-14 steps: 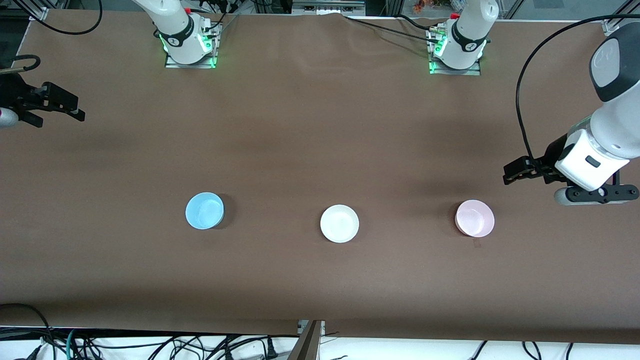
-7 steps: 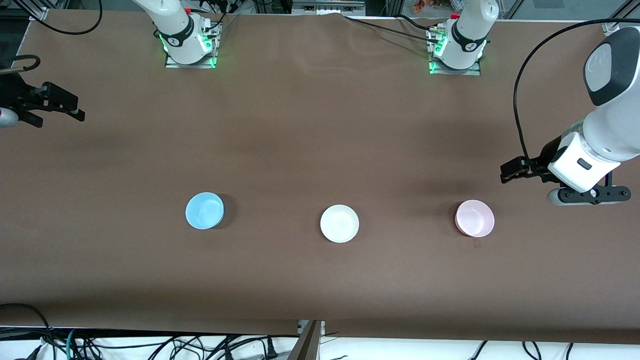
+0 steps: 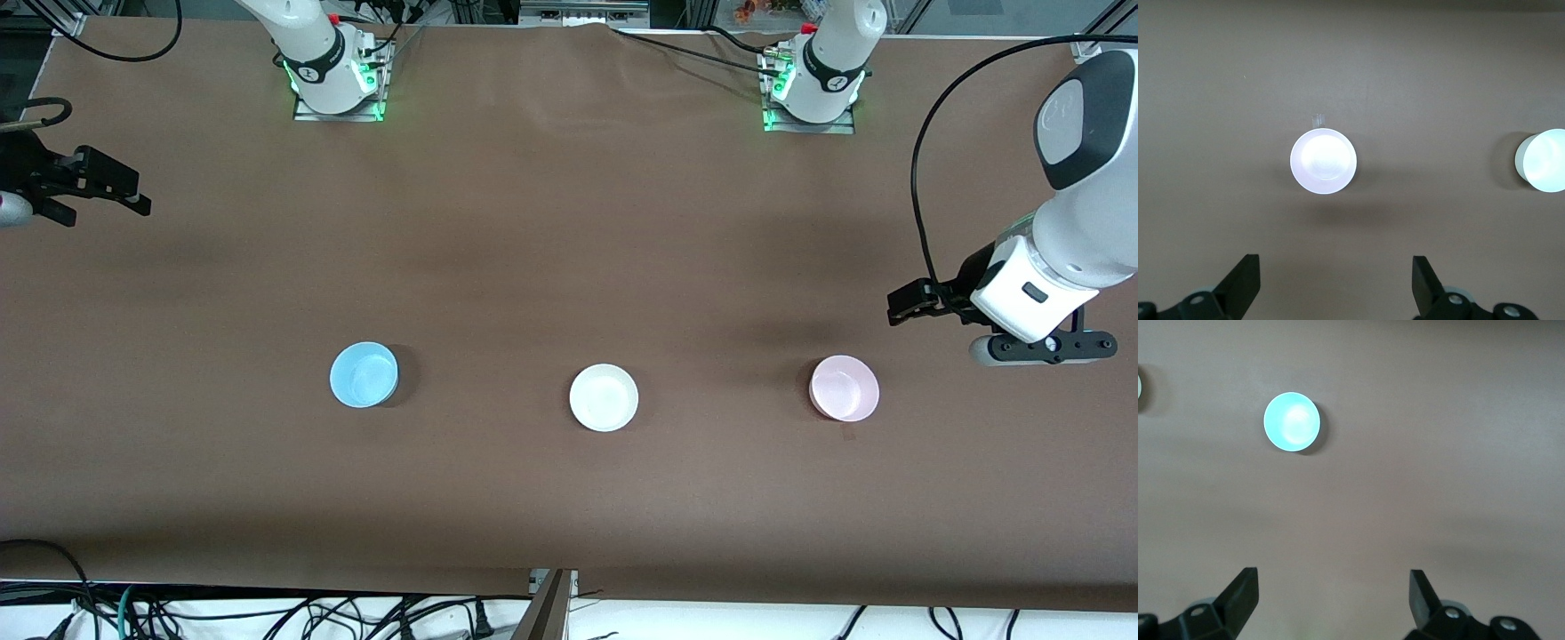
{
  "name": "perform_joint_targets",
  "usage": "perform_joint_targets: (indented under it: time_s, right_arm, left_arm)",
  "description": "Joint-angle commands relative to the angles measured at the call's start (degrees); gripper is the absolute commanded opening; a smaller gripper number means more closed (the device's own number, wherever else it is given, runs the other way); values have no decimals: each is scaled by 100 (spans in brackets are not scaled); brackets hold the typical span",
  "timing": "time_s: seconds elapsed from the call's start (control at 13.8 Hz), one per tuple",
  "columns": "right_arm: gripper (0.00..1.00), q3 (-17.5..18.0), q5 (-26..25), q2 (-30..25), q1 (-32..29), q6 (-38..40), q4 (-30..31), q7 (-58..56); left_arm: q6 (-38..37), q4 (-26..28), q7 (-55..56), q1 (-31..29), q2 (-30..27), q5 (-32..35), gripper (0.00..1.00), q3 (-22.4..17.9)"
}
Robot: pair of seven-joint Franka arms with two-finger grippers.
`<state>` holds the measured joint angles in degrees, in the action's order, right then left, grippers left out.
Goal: Stack pink and blue bowls on white bowl
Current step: 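Move the open left gripper down to the pink bowl rim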
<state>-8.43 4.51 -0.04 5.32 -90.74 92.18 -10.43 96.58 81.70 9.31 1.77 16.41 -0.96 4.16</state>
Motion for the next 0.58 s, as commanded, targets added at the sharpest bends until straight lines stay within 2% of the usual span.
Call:
perform_joint_targets:
  time_s: [0.0,0.51]
  right_arm:
    - [100,16,-64,-145,-14,13,99,-20]
    - [100,16,-55,-93,-14,-23,55,-20]
  left_arm:
    - [132,30,-26,-10,55,122,100,23]
    - [441,293,-78,-2,99,113,100,23]
